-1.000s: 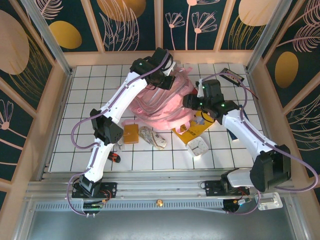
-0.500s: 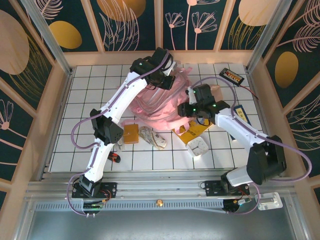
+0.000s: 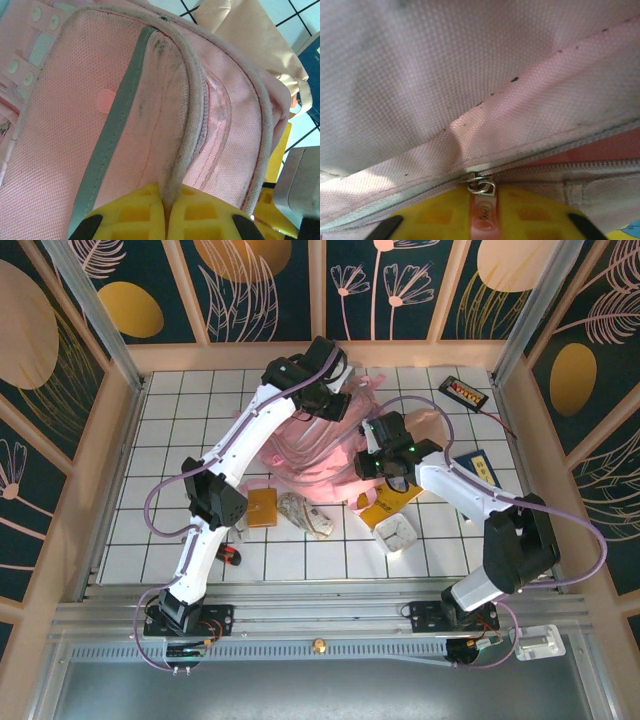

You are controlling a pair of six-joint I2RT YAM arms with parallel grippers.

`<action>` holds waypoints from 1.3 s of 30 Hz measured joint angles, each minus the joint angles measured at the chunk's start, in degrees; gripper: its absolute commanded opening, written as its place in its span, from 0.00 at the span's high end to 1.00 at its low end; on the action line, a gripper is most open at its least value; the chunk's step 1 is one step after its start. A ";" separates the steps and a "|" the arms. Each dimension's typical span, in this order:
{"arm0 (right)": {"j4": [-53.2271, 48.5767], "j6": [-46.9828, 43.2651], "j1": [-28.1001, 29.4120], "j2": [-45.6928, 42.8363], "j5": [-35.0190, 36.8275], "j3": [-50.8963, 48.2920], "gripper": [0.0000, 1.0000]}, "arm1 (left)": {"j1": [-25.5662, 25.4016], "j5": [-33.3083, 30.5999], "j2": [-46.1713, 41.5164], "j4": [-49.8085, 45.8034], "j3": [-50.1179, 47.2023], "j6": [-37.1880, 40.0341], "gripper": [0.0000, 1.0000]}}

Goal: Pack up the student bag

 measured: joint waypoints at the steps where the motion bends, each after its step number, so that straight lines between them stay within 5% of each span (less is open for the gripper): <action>1: 0.02 0.00 0.00 0.00 0.31 0.00 0.93 | 0.00 0.00 0.00 0.00 0.04 0.00 1.00; 8: 1.36 0.72 -0.02 -1.09 -1.53 -0.02 1.00 | 0.02 -0.37 0.79 -0.85 2.78 -0.22 1.00; 25: 11.69 15.87 2.47 -2.47 -22.12 -0.48 1.00 | -0.31 -2.78 7.48 -3.28 15.74 -0.83 1.00; 39: 21.99 26.56 10.88 7.52 -17.05 3.93 1.00 | -0.33 -5.35 9.31 -6.23 19.43 -0.81 1.00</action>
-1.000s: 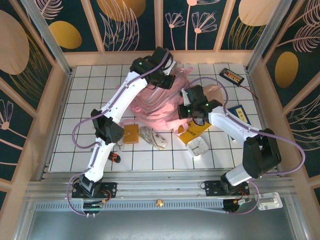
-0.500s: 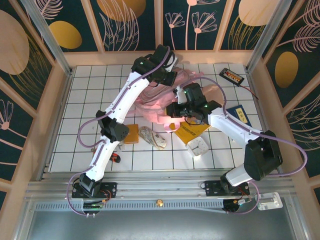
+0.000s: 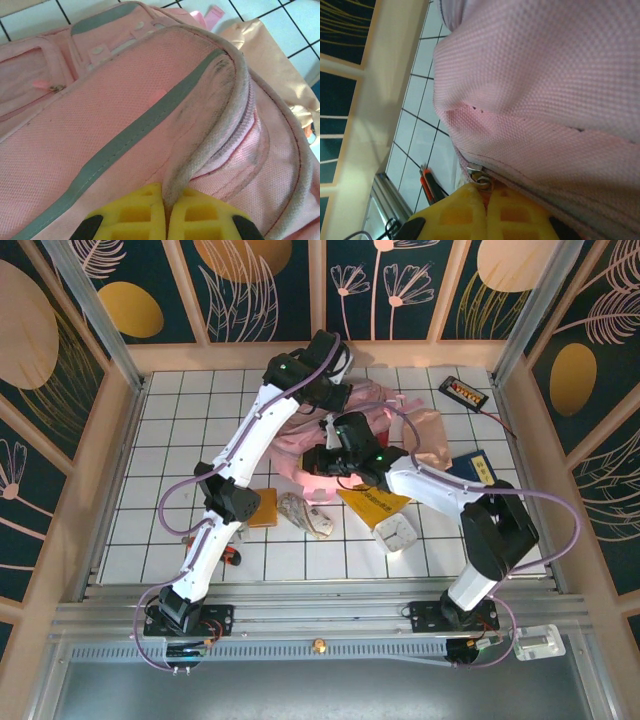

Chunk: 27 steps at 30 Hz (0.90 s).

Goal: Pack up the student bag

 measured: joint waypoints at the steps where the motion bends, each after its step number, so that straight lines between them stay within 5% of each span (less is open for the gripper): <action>1: -0.61 0.13 0.17 0.61 0.90 1.16 1.00 | 0.15 -0.72 0.00 0.02 0.33 0.00 1.00; 8: -10.21 -1.57 0.26 -0.24 13.03 4.02 1.00 | -0.42 -3.63 0.00 0.87 1.77 -0.13 1.00; 14: -10.43 -2.47 -3.45 -13.88 20.09 -5.03 1.00 | -2.82 -3.69 0.00 2.43 2.23 -0.90 1.00; 21: -1.88 -5.16 -3.52 -17.84 17.97 -7.48 1.00 | -4.31 -4.00 0.22 3.23 2.80 -1.55 1.00; 27: -6.51 -13.25 -4.28 -12.52 12.44 -2.84 1.00 | -2.89 -7.02 0.28 1.31 2.84 -0.81 1.00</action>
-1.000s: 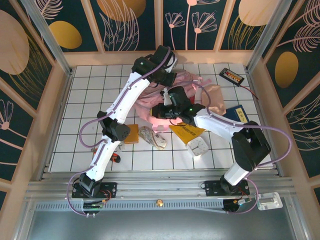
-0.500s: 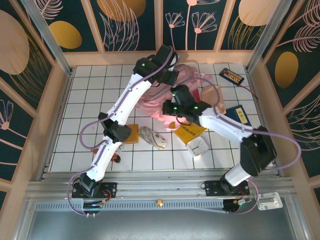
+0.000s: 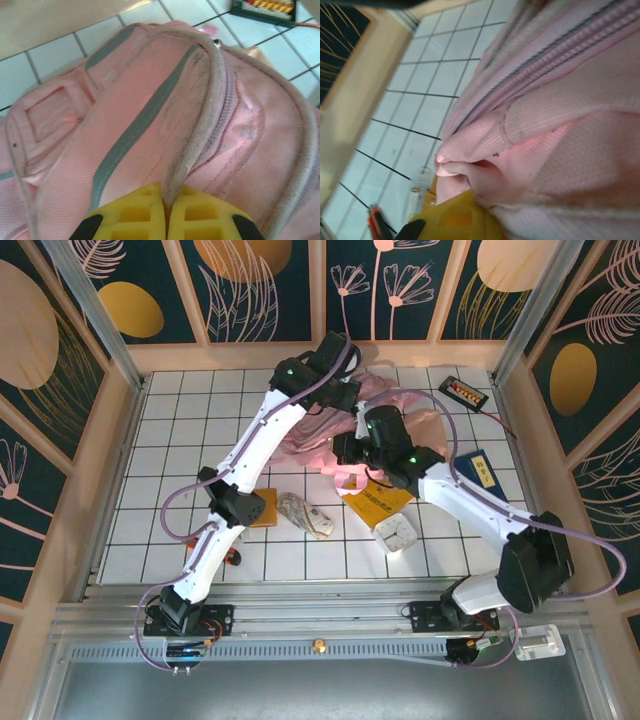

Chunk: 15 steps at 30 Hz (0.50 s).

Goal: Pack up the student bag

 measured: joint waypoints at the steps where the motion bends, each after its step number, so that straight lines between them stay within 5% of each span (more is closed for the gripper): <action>1: -1.36 -1.90 0.24 1.18 0.44 1.36 1.00 | 0.59 -0.42 0.00 -0.50 0.00 0.24 1.00; 4: -5.38 -6.75 1.68 3.63 2.84 3.45 1.00 | 1.86 -1.01 0.00 -1.36 0.04 0.46 1.00; 7: -7.34 -12.83 4.90 6.38 2.51 3.69 0.69 | 1.07 -0.39 0.15 -0.85 0.11 -0.13 1.00; 9: -7.34 -15.28 7.19 7.45 0.63 3.74 0.59 | -0.42 0.07 0.57 -1.55 0.11 -0.13 1.00; 15: 3.98 -9.07 2.47 0.87 -13.90 -3.89 0.49 | -2.54 0.85 0.87 -1.60 0.11 -0.15 1.00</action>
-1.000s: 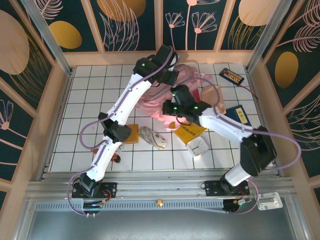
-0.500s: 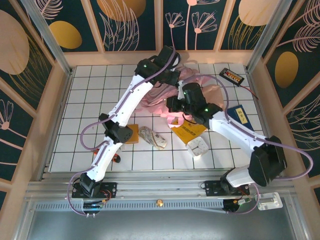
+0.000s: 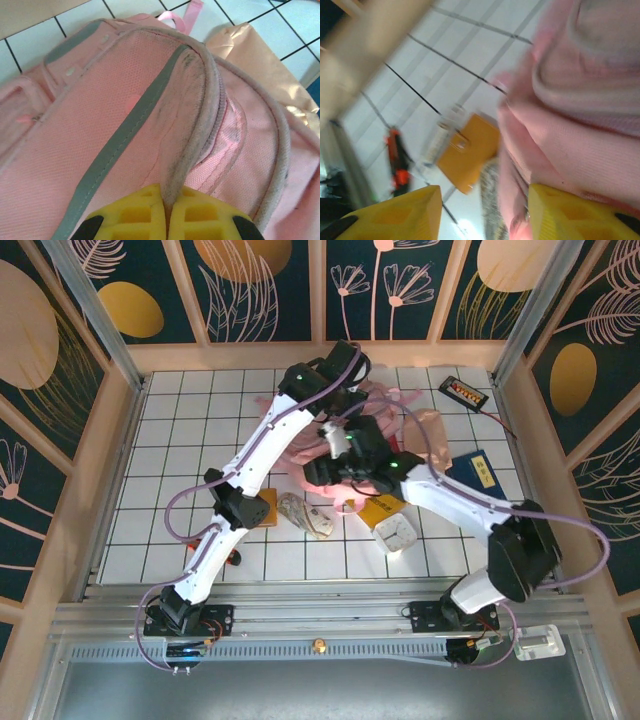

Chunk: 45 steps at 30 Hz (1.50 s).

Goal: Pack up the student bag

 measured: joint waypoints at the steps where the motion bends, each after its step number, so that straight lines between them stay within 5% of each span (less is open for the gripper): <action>1: 2.12 1.18 -1.79 -1.79 -2.40 -1.92 0.49 | 0.00 0.33 0.00 0.46 0.00 -0.39 1.00; 6: 3.93 7.50 -6.88 -6.23 -6.97 -6.51 0.49 | -0.17 1.62 0.00 4.04 0.26 -1.64 1.00; 16: -3.76 10.99 -7.74 -11.23 7.37 -6.49 0.49 | -0.26 2.62 0.00 2.56 0.26 -1.62 1.00; 25: -5.75 15.78 -10.71 -9.07 9.73 -5.53 0.47 | -0.26 3.04 0.00 2.38 0.26 -1.64 1.00; 36: -10.38 23.37 -9.14 -18.86 17.16 -7.23 0.29 | -0.26 2.40 0.00 2.34 0.26 -1.57 1.00; 40: -6.51 23.12 -11.26 -21.84 13.62 -10.54 0.28 | -0.26 2.43 0.00 2.34 0.26 -1.57 1.00; 45: 0.37 22.93 -15.82 -14.43 6.16 -12.04 0.29 | -0.26 2.45 0.00 2.21 0.26 -1.55 1.00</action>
